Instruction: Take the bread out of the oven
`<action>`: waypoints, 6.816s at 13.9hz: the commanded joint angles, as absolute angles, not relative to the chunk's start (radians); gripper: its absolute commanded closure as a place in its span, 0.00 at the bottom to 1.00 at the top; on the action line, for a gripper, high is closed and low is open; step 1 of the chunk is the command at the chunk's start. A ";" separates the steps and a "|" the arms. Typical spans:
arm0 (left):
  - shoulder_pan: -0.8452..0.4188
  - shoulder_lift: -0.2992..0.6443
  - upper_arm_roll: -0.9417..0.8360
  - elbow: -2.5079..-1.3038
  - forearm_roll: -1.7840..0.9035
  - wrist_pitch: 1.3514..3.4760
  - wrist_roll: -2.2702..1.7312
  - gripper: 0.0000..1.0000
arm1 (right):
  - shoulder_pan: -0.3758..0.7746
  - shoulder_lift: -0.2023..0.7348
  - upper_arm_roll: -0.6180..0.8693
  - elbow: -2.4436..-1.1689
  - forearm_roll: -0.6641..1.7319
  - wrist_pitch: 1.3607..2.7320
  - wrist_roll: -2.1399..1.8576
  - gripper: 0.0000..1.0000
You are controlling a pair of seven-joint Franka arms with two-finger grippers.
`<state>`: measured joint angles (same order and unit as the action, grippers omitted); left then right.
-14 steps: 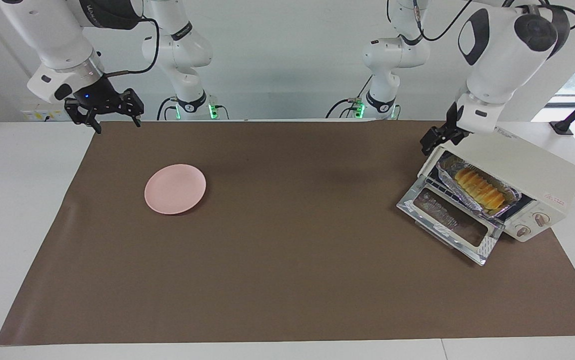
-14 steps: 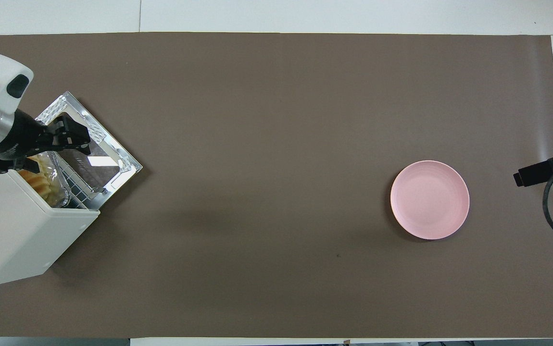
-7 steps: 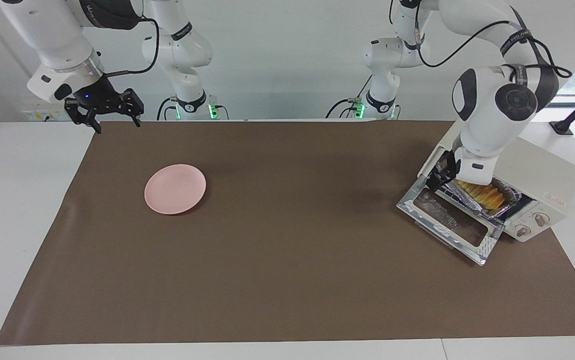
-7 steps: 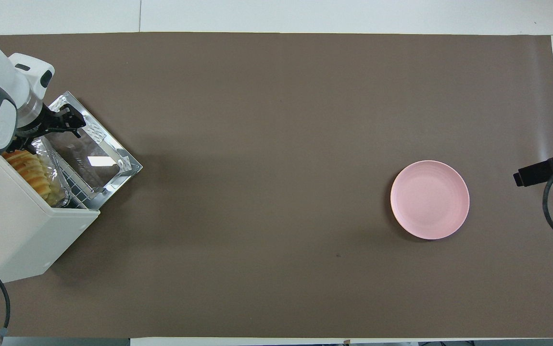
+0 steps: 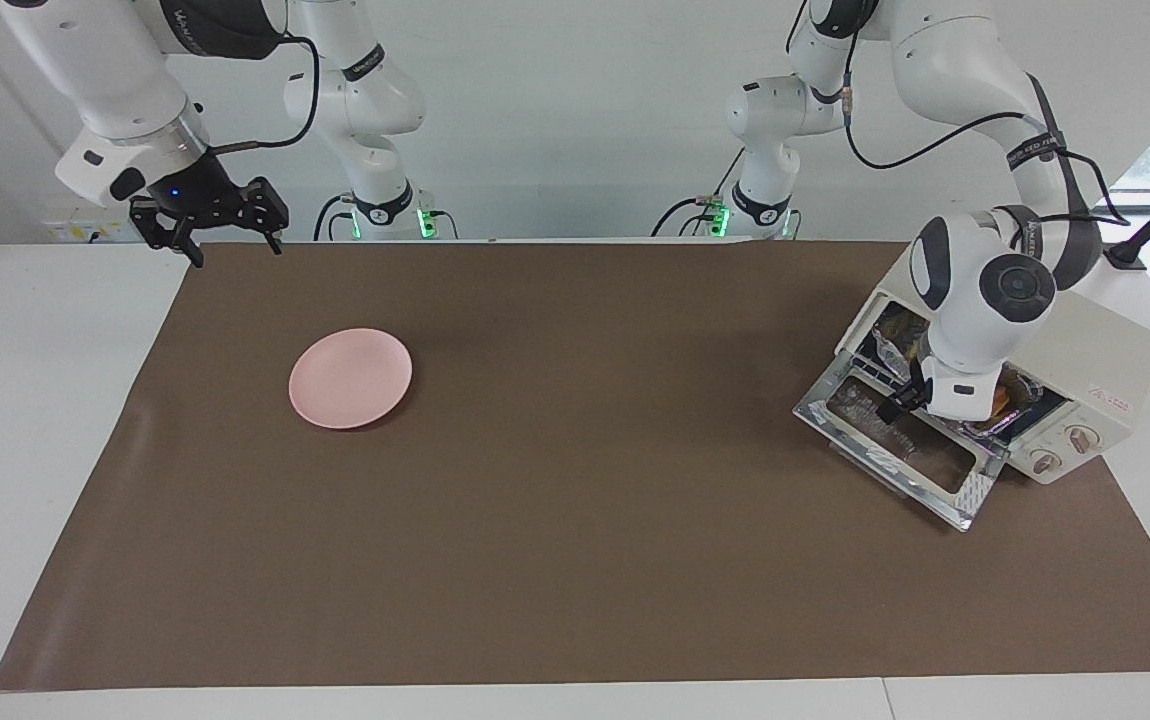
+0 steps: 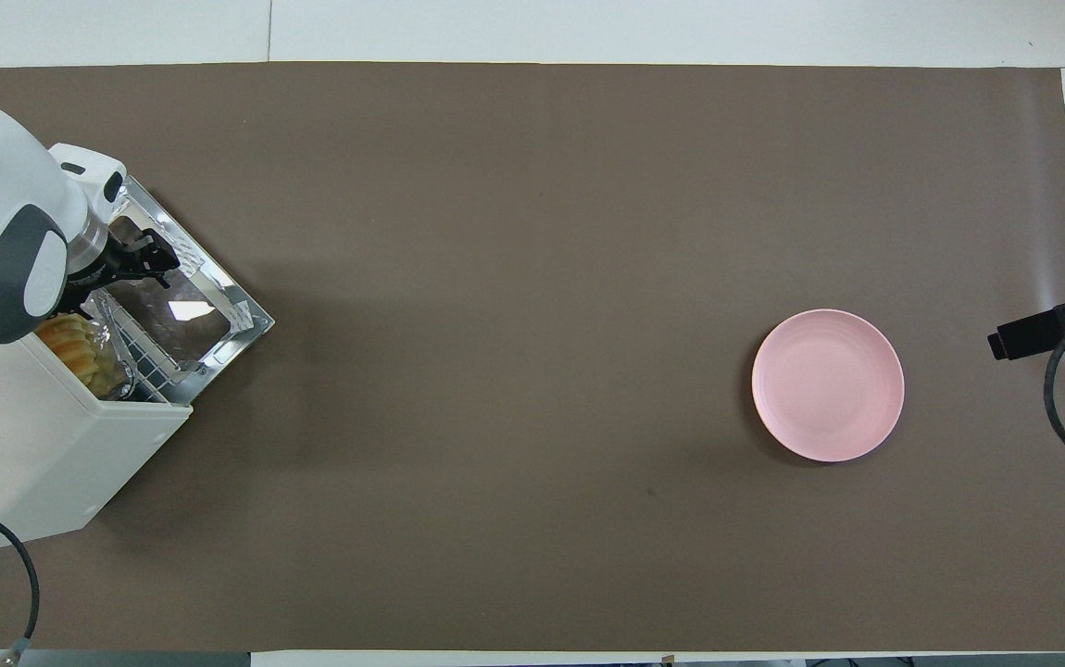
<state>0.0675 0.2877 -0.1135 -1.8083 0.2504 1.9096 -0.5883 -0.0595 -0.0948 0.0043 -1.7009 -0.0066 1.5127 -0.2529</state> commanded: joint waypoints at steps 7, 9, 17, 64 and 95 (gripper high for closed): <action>0.055 0.256 -0.114 -1.853 0.275 1.924 -0.603 1.00 | -0.069 -0.109 0.015 -1.706 -0.017 1.500 -0.270 0.00; 0.032 0.270 -0.115 -1.798 0.268 1.901 -0.600 1.00 | -0.069 -0.109 0.015 -1.706 -0.017 1.500 -0.270 0.00; -0.424 0.414 -0.117 -1.519 0.077 1.853 -0.606 1.00 | -0.069 -0.109 0.021 -1.706 -0.015 1.500 -0.270 0.00; -0.078 -0.035 -0.028 -1.710 -0.011 1.416 -0.153 0.00 | 0.586 0.701 0.032 -1.387 -0.052 2.134 0.345 0.18; -0.078 -0.035 -0.029 -1.710 -0.011 1.416 -0.153 0.00 | -0.031 0.798 0.032 -1.180 0.049 2.055 0.011 1.00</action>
